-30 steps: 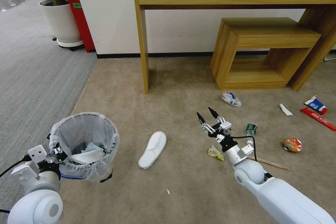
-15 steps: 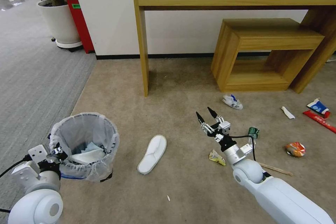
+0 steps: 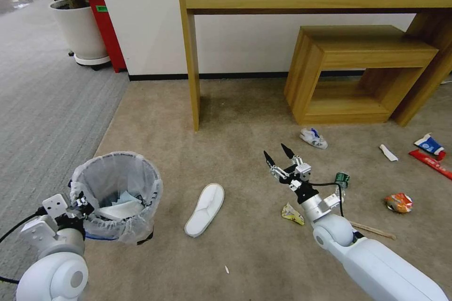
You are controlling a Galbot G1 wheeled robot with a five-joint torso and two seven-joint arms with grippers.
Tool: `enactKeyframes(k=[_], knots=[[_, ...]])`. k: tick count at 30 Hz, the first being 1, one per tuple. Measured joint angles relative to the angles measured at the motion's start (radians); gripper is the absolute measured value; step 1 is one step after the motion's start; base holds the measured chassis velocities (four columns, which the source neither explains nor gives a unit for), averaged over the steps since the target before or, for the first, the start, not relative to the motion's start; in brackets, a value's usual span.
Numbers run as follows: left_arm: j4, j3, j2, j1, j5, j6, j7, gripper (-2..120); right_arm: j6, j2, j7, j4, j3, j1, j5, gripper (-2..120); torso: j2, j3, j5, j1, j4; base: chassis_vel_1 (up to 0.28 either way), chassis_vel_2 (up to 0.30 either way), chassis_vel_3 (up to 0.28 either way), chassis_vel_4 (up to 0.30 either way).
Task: Pick up the trash bin and place the garbage on the floor into it.
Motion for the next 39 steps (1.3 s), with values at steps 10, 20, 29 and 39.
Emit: enactKeyframes(k=[10, 20, 29, 39], knots=[[0.007, 0.002, -0.002, -0.002, 0.000, 0.000, -0.001, 3, 0.006, 0.002, 0.004, -0.010, -0.014, 0.005, -0.002, 75, 0.000, 0.000, 0.0000, 0.000, 0.0000, 0.000, 0.000, 0.000, 0.000], [0.010, 0.014, -0.011, 0.002, 0.013, 0.000, -0.001, 3, -0.106, -0.014, 0.049, 0.042, -0.073, 0.007, 0.201, 99, 0.000, 0.000, -0.0001, 0.000, -0.0001, 0.000, 0.000, 0.000, 0.000], [0.011, 0.013, -0.040, 0.011, 0.031, -0.007, -0.001, 3, -0.274, 0.099, 0.239, -0.032, -0.364, 0.163, 0.447, 95, 0.000, 0.000, -0.0001, 0.000, 0.0000, 0.000, 0.000, 0.000, 0.000], [0.015, 0.008, -0.062, 0.016, 0.042, -0.017, 0.002, 3, -0.325, 0.302, 0.349, -0.160, -0.509, 0.264, 0.548, 93, 0.000, 0.000, 0.0001, 0.000, 0.0003, 0.000, 0.000, 0.000, 0.000]])
